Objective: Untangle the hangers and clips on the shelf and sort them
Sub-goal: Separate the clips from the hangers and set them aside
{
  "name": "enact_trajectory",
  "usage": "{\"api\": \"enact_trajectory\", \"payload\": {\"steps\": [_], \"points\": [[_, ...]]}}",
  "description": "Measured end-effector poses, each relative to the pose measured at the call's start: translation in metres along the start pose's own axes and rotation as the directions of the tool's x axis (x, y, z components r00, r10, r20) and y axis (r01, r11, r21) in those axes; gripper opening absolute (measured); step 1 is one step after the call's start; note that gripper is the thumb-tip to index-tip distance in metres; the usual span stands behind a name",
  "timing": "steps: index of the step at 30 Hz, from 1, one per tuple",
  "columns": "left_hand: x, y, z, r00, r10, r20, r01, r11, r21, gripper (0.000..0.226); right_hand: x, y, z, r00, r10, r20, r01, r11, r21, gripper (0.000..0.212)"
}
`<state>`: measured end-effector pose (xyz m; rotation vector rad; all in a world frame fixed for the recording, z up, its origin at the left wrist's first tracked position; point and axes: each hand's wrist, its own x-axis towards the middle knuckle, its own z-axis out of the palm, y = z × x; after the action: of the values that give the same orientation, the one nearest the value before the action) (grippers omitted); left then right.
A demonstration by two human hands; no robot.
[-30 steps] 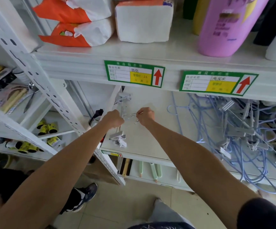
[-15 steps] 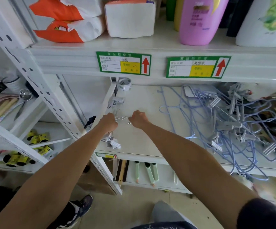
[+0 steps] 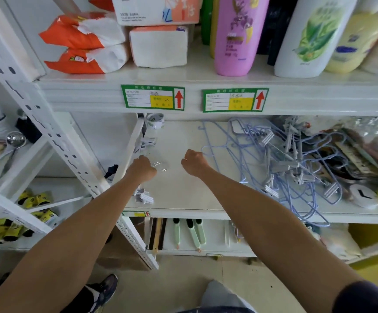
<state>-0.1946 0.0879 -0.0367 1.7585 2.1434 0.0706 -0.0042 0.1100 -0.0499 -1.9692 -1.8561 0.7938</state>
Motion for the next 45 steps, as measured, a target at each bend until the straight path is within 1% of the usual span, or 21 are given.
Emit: {"api": "enact_trajectory", "payload": {"steps": [3, 5, 6, 10, 13, 15, 17, 19, 20, 22, 23, 26, 28, 30, 32, 34, 36, 38, 40, 42, 45], "points": [[-0.005, 0.015, 0.002, 0.988, 0.041, -0.150, -0.027, 0.995, 0.095, 0.061, -0.015, 0.018, -0.021, 0.998, -0.008, -0.069, 0.011, 0.999, 0.045, 0.026], [-0.010, 0.037, 0.004, 0.970, 0.091, -0.227, -0.060, 0.988, 0.141, 0.061, -0.026, 0.040, -0.039, 0.994, 0.016, -0.107, -0.008, 0.997, 0.076, 0.026], [-0.013, 0.051, 0.006, 0.964, 0.113, -0.240, -0.080, 0.986, 0.143, 0.059, -0.032, 0.052, -0.050, 0.991, 0.034, -0.129, -0.024, 0.997, 0.074, 0.026], [-0.028, 0.113, 0.022, 0.955, 0.173, -0.241, -0.149, 0.982, 0.113, 0.047, -0.050, 0.109, -0.090, 0.977, 0.110, -0.183, -0.101, 0.993, 0.056, 0.031], [-0.037, 0.161, 0.045, 0.951, 0.250, -0.181, -0.236, 0.967, 0.097, 0.044, -0.060, 0.154, -0.122, 0.945, 0.191, -0.267, -0.171, 0.981, 0.095, 0.031], [-0.043, 0.192, 0.062, 0.941, 0.307, -0.140, -0.301, 0.952, 0.062, 0.042, -0.066, 0.181, -0.143, 0.917, 0.219, -0.334, -0.182, 0.973, 0.140, 0.028], [-0.048, 0.221, 0.074, 0.918, 0.376, -0.128, -0.378, 0.926, 0.006, 0.036, -0.069, 0.207, -0.163, 0.899, 0.189, -0.394, -0.148, 0.980, 0.131, 0.025], [-0.052, 0.245, 0.083, 0.867, 0.473, -0.156, -0.486, 0.873, -0.053, 0.021, -0.074, 0.231, -0.182, 0.872, 0.177, -0.456, -0.137, 0.983, 0.120, 0.023], [-0.054, 0.255, 0.087, 0.841, 0.516, -0.165, -0.531, 0.845, -0.064, 0.015, -0.075, 0.243, -0.191, 0.858, 0.200, -0.473, -0.164, 0.979, 0.116, 0.023], [-0.056, 0.273, 0.093, 0.812, 0.561, -0.162, -0.577, 0.813, -0.075, 0.010, -0.075, 0.265, -0.205, 0.852, 0.244, -0.463, -0.253, 0.966, 0.044, 0.027], [-0.057, 0.281, 0.096, 0.809, 0.565, -0.161, -0.583, 0.808, -0.090, 0.011, -0.073, 0.275, -0.209, 0.865, 0.252, -0.434, -0.287, 0.958, -0.016, 0.029], [-0.061, 0.299, 0.104, 0.800, 0.580, -0.152, -0.599, 0.785, -0.160, 0.009, -0.070, 0.295, -0.213, 0.913, 0.282, -0.296, -0.326, 0.939, -0.112, 0.020], [-0.065, 0.309, 0.107, 0.787, 0.605, -0.121, -0.616, 0.763, -0.195, 0.008, -0.069, 0.300, -0.212, 0.929, 0.271, -0.251, -0.308, 0.943, -0.122, 0.020], [-0.070, 0.318, 0.107, 0.779, 0.622, -0.081, -0.624, 0.753, -0.209, 0.006, -0.067, 0.302, -0.211, 0.942, 0.236, -0.240, -0.274, 0.952, -0.139, 0.022], [-0.072, 0.324, 0.109, 0.770, 0.635, -0.056, -0.631, 0.747, -0.211, 0.006, -0.067, 0.303, -0.211, 0.956, 0.203, -0.211, -0.241, 0.955, -0.172, 0.018], [-0.074, 0.326, 0.109, 0.759, 0.650, -0.031, -0.641, 0.739, -0.209, 0.008, -0.067, 0.305, -0.212, 0.959, 0.171, -0.225, -0.218, 0.954, -0.205, 0.009], [-0.075, 0.328, 0.106, 0.747, 0.665, -0.003, -0.650, 0.729, -0.216, 0.009, -0.072, 0.302, -0.216, 0.959, 0.102, -0.264, -0.177, 0.944, -0.279, 0.013], [-0.074, 0.331, 0.105, 0.749, 0.662, 0.018, -0.638, 0.729, -0.249, 0.009, -0.074, 0.301, -0.221, 0.955, 0.025, -0.297, -0.127, 0.936, -0.329, 0.006], [-0.073, 0.334, 0.104, 0.766, 0.641, 0.048, -0.601, 0.741, -0.300, 0.011, -0.075, 0.300, -0.227, 0.953, 0.012, -0.303, -0.107, 0.948, -0.299, 0.015], [-0.075, 0.338, 0.103, 0.781, 0.618, 0.087, -0.555, 0.751, -0.357, 0.014, -0.074, 0.300, -0.233, 0.959, 0.012, -0.283, -0.086, 0.964, -0.251, 0.014], [-0.085, 0.350, 0.100, 0.775, 0.625, 0.097, -0.535, 0.729, -0.427, 0.024, -0.074, 0.300, -0.239, 0.963, 0.021, -0.268, -0.088, 0.967, -0.238, 0.012]]}}
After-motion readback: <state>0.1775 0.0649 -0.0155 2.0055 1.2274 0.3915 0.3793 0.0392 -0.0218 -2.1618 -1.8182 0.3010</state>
